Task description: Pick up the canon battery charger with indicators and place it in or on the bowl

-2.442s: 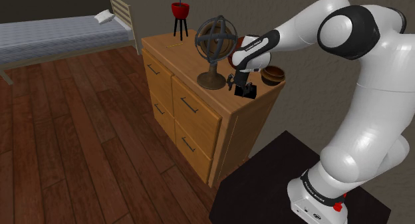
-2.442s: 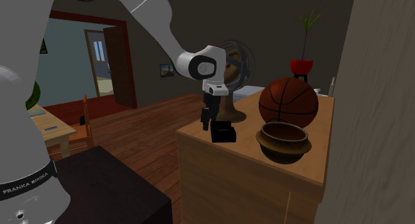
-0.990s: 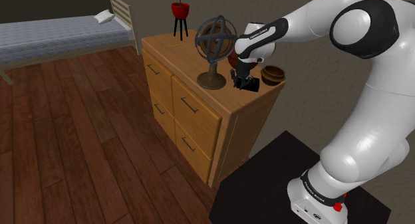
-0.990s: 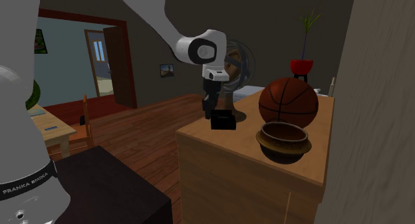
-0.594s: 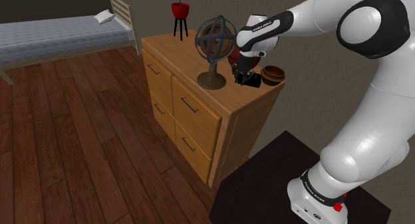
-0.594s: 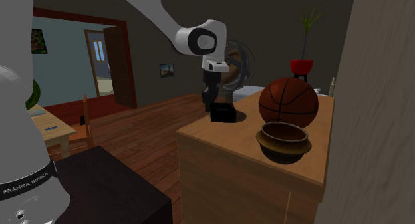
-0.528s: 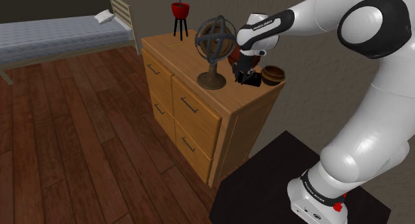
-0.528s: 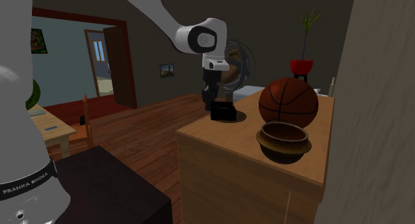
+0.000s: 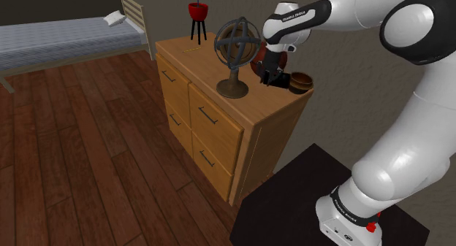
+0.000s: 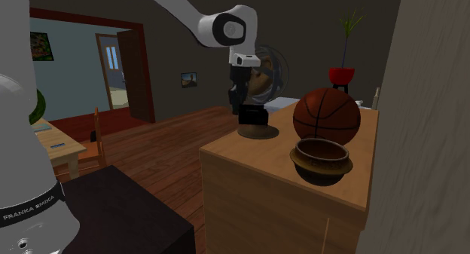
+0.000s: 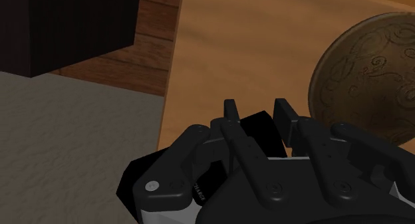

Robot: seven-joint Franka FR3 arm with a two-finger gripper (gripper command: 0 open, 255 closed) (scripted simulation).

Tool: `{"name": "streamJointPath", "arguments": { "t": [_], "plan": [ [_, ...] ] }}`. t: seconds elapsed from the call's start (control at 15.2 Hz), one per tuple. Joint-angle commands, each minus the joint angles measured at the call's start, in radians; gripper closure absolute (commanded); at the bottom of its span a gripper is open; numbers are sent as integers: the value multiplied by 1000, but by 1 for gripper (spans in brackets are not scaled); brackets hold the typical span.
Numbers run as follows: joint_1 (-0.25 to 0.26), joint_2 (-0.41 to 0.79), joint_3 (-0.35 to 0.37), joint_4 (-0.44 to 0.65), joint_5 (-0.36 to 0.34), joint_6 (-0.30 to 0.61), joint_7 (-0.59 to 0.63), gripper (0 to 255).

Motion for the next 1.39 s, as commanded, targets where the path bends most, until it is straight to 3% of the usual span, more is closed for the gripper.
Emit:
{"name": "streamJointPath", "arguments": {
  "t": [0.0,0.33,0.86,1.32],
  "plan": [
    [0,-9,0,15,-1,-24,2,255],
    [0,-29,0,47,-1,-76,5,255],
    [-103,66,-66,182,4,-126,-162,255],
    [-197,196,-111,374,17,-196,-297,255]
  ]
}}
